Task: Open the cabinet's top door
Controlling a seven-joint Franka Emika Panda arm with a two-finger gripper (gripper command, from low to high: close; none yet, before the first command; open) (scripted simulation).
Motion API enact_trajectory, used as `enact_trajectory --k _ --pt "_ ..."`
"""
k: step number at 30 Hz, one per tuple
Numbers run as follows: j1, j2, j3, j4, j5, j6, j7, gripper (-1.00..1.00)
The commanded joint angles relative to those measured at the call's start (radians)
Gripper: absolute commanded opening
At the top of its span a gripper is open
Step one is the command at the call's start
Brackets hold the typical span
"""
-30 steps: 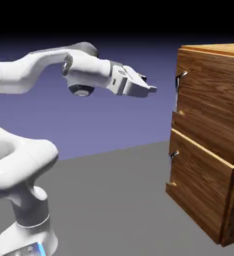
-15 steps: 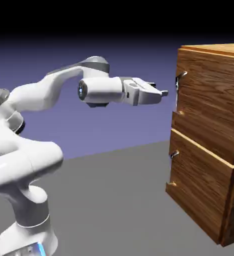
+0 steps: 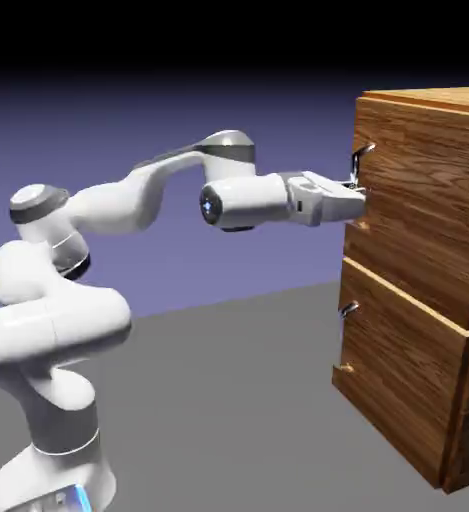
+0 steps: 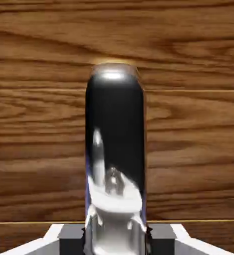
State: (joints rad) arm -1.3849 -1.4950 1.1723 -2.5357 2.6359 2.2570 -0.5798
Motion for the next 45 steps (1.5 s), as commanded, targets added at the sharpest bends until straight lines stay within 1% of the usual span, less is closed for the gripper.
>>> enact_trajectory --k 1,7,13,19,24,29,35,40,45 --pt "0.013 0.004 -0.015 -0.03 -0.004 -0.043 -0.015 -1.0" --pt "0.054 0.037 -0.118 -0.182 -0.054 -0.303 -0.098 -1.0" --pt "0.033 0.087 -0.234 -0.282 -0.148 -0.564 -0.173 -1.0" --pt "-0.048 0.165 -0.347 -0.328 -0.276 -0.825 -0.254 -1.0" --pt "-0.154 0.26 -0.424 -0.324 -0.407 -1.043 -0.338 -1.0" --pt "-0.295 0.395 -0.471 -0.272 -0.574 -1.26 -0.453 -1.0" --pt "-0.493 0.61 -0.457 -0.131 -0.825 -1.479 -0.641 -1.0" --pt "-0.626 0.791 -0.395 0.018 -1.026 -1.565 -0.785 -1.0" --pt "-0.722 0.973 -0.313 0.168 -1.201 -1.581 -0.882 -1.0"
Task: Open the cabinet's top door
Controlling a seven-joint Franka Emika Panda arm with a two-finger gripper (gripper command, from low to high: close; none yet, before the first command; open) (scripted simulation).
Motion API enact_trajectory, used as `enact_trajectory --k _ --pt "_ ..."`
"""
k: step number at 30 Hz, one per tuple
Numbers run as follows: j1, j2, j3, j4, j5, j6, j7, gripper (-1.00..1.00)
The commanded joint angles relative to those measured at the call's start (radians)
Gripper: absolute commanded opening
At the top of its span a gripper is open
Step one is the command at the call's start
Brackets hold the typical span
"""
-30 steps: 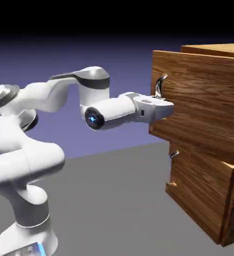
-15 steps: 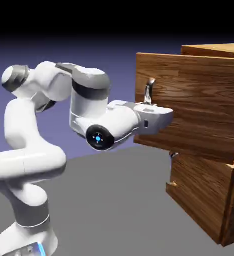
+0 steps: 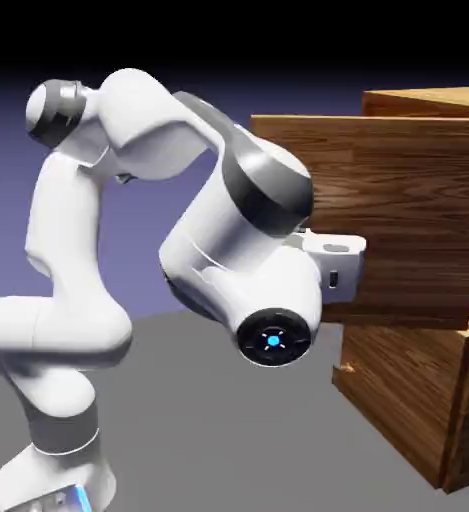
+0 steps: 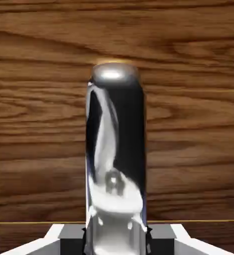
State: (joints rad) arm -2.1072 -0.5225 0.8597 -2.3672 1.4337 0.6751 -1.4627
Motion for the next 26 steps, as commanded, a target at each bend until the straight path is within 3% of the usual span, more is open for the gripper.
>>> enact_trajectory --k 1,13,26 --pt "-0.015 0.036 0.018 0.029 -0.031 0.003 -0.012 -1.0" --pt "-0.08 0.471 0.189 0.307 -0.332 0.114 -0.004 -1.0" --pt "0.11 0.907 0.176 0.601 -0.581 0.164 0.16 -1.0"
